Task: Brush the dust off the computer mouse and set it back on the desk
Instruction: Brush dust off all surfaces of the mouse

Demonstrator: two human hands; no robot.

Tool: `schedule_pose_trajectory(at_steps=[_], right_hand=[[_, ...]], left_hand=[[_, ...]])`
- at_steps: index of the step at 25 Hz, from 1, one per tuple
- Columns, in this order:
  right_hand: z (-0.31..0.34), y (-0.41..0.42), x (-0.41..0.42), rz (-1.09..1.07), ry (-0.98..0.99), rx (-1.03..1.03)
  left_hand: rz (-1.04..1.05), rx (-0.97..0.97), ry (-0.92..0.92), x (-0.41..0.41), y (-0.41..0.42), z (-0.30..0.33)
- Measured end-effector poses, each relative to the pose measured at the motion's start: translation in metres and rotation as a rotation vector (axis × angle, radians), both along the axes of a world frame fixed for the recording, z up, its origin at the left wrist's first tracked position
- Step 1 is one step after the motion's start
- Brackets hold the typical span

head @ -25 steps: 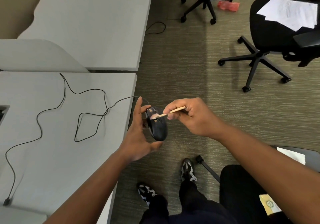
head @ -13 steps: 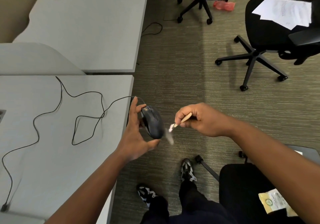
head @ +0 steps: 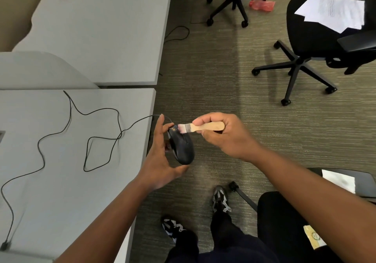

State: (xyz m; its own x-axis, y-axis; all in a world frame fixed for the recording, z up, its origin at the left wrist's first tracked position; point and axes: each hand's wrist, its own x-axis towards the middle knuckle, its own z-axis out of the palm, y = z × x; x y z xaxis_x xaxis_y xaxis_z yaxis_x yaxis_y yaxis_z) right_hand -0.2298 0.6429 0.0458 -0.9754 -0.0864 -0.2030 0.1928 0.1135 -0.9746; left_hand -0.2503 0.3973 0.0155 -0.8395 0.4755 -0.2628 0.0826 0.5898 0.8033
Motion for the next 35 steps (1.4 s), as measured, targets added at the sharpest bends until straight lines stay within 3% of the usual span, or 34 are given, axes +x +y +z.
schedule_pose_trajectory(at_steps=[6, 10, 17, 22, 35], right_hand=[[-0.001, 0.004, 0.001, 0.088, -0.116, 0.071], [0.001, 0.011, 0.0, -0.019, -0.114, 0.112], [0.006, 0.001, -0.009, -0.13, -0.085, -0.195], [0.007, -0.003, -0.021, -0.025, -0.009, -0.007], [-0.01, 0.01, -0.026, 0.06, 0.243, 0.249]], left_hand=[[0.02, 0.017, 0.026, 0.003, -0.003, -0.003], [0.017, 0.0, 0.006, 0.003, -0.003, -0.002], [-0.023, -0.003, -0.03, 0.008, 0.0, 0.002], [-0.064, 0.018, -0.06, 0.012, 0.003, 0.009], [-0.057, -0.001, -0.085, 0.02, 0.002, 0.004]])
